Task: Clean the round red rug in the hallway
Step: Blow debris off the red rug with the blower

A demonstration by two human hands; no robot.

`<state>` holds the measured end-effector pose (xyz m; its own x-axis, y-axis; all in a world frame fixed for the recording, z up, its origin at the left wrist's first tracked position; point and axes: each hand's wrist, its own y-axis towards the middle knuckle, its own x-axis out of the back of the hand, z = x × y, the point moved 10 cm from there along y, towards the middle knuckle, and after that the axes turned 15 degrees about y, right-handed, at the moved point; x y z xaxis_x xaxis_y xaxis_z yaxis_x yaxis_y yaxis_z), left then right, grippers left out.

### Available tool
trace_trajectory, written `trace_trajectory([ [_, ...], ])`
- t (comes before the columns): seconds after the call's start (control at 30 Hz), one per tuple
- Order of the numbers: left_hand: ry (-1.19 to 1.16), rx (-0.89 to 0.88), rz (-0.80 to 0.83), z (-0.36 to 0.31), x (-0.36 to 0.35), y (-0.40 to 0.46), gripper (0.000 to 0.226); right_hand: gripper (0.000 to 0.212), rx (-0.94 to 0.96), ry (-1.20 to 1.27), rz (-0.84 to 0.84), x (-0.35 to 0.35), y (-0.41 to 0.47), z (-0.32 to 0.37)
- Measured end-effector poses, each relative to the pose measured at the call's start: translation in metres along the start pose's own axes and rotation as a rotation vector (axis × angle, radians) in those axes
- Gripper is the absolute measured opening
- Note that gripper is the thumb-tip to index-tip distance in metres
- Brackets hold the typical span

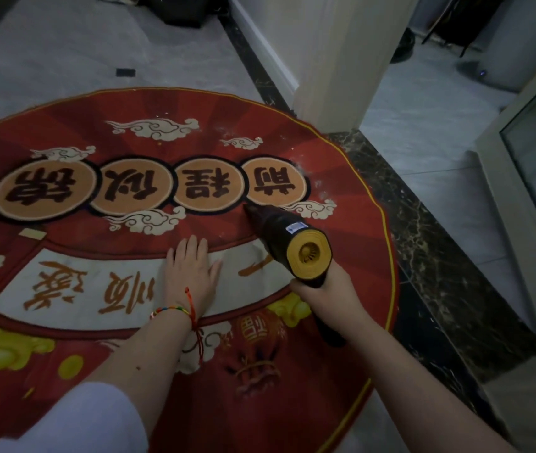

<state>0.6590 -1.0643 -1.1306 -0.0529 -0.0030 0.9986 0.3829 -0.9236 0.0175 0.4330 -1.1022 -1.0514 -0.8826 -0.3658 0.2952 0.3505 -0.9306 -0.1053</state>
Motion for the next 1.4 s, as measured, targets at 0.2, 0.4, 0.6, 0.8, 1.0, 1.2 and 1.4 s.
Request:
trace_trajectory([
  [0.2, 0.042, -0.016, 0.057, 0.0, -0.001, -0.01, 0.06, 0.032, 0.003, -0.006, 0.004, 0.017, -0.056, -0.009],
  [0.4, 0.058, 0.001, 0.083, -0.002, -0.003, -0.015, 0.061, 0.028, 0.011, -0.021, 0.02, -0.001, -0.037, -0.001],
  [0.6, 0.042, -0.008, 0.101, -0.002, -0.004, -0.019, 0.062, 0.031, 0.029, 0.004, 0.018, -0.003, -0.043, 0.0],
  [0.8, 0.064, -0.02, 0.117, -0.001, -0.005, -0.02, 0.063, 0.027, 0.021, -0.008, 0.025, 0.004, -0.05, -0.003],
  [1.0, 0.037, -0.015, 0.12, -0.001, -0.006, -0.022, 0.063, 0.029, 0.035, -0.009, 0.041, -0.013, -0.04, 0.005],
  [1.2, 0.035, -0.004, 0.09, 0.0, -0.006, -0.027, 0.062, 0.043, 0.052, 0.028, 0.027, 0.0, -0.085, -0.005],
  [1.4, 0.065, 0.008, 0.094, 0.0, -0.006, -0.031, 0.063, 0.032, 0.048, 0.014, 0.063, -0.023, -0.058, -0.002],
])
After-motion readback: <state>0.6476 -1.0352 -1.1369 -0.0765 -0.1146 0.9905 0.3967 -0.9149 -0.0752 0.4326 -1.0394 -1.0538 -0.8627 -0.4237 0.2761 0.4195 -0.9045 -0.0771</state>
